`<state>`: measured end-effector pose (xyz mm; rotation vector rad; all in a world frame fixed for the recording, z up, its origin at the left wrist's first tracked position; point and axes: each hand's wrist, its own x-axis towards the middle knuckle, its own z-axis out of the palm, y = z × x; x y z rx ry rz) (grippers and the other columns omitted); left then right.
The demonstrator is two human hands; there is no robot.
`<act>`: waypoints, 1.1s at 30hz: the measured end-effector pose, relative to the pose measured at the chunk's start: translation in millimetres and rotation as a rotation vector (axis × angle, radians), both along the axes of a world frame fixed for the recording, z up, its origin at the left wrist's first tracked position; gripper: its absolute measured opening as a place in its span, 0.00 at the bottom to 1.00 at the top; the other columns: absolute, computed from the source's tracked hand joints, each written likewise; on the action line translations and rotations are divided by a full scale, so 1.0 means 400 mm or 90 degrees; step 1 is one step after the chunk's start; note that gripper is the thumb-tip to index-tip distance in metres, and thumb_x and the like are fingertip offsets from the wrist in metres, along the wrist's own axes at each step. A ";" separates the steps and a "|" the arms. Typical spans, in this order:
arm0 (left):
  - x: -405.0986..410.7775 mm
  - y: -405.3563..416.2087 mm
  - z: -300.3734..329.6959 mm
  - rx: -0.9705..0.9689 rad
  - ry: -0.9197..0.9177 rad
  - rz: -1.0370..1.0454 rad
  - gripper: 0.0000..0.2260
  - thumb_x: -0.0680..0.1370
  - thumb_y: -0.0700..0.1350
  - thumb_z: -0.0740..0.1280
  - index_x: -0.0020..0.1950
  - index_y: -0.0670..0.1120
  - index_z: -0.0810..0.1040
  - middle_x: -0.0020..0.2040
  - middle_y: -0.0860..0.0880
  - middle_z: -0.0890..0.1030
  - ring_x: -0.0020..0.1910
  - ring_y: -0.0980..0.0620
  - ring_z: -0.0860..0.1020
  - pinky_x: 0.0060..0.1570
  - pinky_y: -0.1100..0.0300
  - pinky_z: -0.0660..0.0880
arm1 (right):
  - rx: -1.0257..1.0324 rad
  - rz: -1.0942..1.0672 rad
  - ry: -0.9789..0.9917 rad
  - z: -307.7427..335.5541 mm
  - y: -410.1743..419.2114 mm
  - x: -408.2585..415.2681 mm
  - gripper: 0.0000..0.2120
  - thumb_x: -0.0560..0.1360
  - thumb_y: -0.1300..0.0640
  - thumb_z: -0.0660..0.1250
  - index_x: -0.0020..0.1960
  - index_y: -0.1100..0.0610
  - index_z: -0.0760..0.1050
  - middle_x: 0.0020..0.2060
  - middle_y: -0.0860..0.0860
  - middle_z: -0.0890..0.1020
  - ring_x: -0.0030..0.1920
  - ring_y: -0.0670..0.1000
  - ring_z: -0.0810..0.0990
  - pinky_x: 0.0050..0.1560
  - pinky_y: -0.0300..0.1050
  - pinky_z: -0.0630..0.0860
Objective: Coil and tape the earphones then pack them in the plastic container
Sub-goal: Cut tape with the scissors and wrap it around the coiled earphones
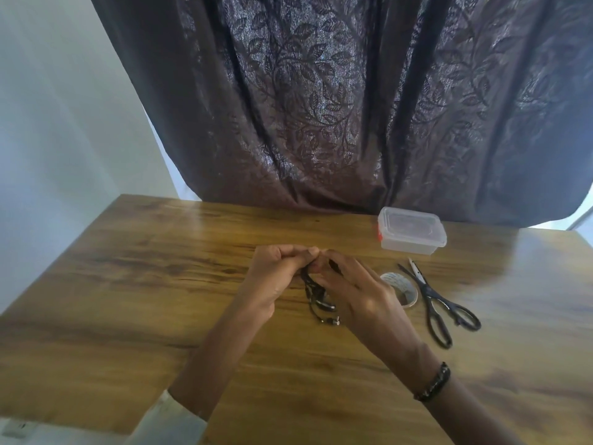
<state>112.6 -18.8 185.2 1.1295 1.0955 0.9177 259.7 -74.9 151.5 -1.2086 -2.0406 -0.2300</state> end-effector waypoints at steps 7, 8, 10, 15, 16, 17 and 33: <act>0.002 -0.003 0.004 0.075 0.023 -0.005 0.05 0.74 0.40 0.70 0.46 0.41 0.84 0.39 0.47 0.86 0.40 0.52 0.84 0.43 0.64 0.79 | 0.041 -0.087 0.267 0.056 -0.001 0.021 0.08 0.72 0.65 0.72 0.52 0.62 0.82 0.47 0.48 0.83 0.47 0.39 0.80 0.50 0.24 0.74; 0.002 -0.004 0.005 0.079 0.019 -0.006 0.05 0.74 0.40 0.70 0.46 0.41 0.84 0.39 0.46 0.86 0.40 0.52 0.84 0.43 0.64 0.79 | 0.038 -0.076 0.246 0.059 0.003 0.020 0.08 0.72 0.65 0.73 0.51 0.62 0.83 0.45 0.50 0.84 0.46 0.40 0.81 0.49 0.25 0.74; 0.005 -0.009 0.009 0.087 0.012 -0.013 0.05 0.74 0.39 0.70 0.46 0.40 0.84 0.39 0.46 0.86 0.39 0.52 0.84 0.43 0.64 0.79 | 0.029 -0.053 0.203 0.055 0.010 0.018 0.07 0.72 0.63 0.73 0.49 0.61 0.83 0.45 0.51 0.86 0.45 0.42 0.82 0.49 0.27 0.76; 0.008 -0.013 0.008 0.135 0.053 -0.007 0.03 0.74 0.40 0.70 0.43 0.44 0.84 0.36 0.48 0.85 0.37 0.53 0.84 0.42 0.62 0.80 | -0.003 -0.033 0.122 0.035 0.020 0.029 0.06 0.74 0.61 0.72 0.50 0.58 0.84 0.46 0.50 0.86 0.46 0.44 0.83 0.47 0.31 0.77; 0.008 -0.012 0.006 0.143 0.062 -0.006 0.03 0.74 0.40 0.70 0.42 0.45 0.84 0.35 0.48 0.85 0.37 0.52 0.84 0.44 0.60 0.80 | -0.011 -0.037 0.097 0.034 0.023 0.029 0.06 0.75 0.60 0.71 0.51 0.58 0.84 0.45 0.49 0.85 0.45 0.44 0.83 0.45 0.32 0.78; 0.008 -0.013 0.005 0.146 0.067 -0.005 0.03 0.74 0.40 0.70 0.42 0.46 0.84 0.36 0.48 0.85 0.37 0.51 0.84 0.46 0.57 0.81 | -0.020 -0.044 0.077 0.033 0.026 0.029 0.06 0.76 0.59 0.71 0.51 0.57 0.84 0.45 0.49 0.85 0.44 0.44 0.82 0.43 0.33 0.78; 0.008 -0.043 -0.033 0.556 0.305 -0.080 0.12 0.77 0.43 0.67 0.60 0.45 0.79 0.53 0.53 0.82 0.47 0.60 0.80 0.45 0.70 0.77 | -0.191 -0.020 0.339 0.068 0.007 0.048 0.05 0.71 0.63 0.74 0.43 0.53 0.85 0.35 0.44 0.85 0.35 0.44 0.83 0.35 0.43 0.81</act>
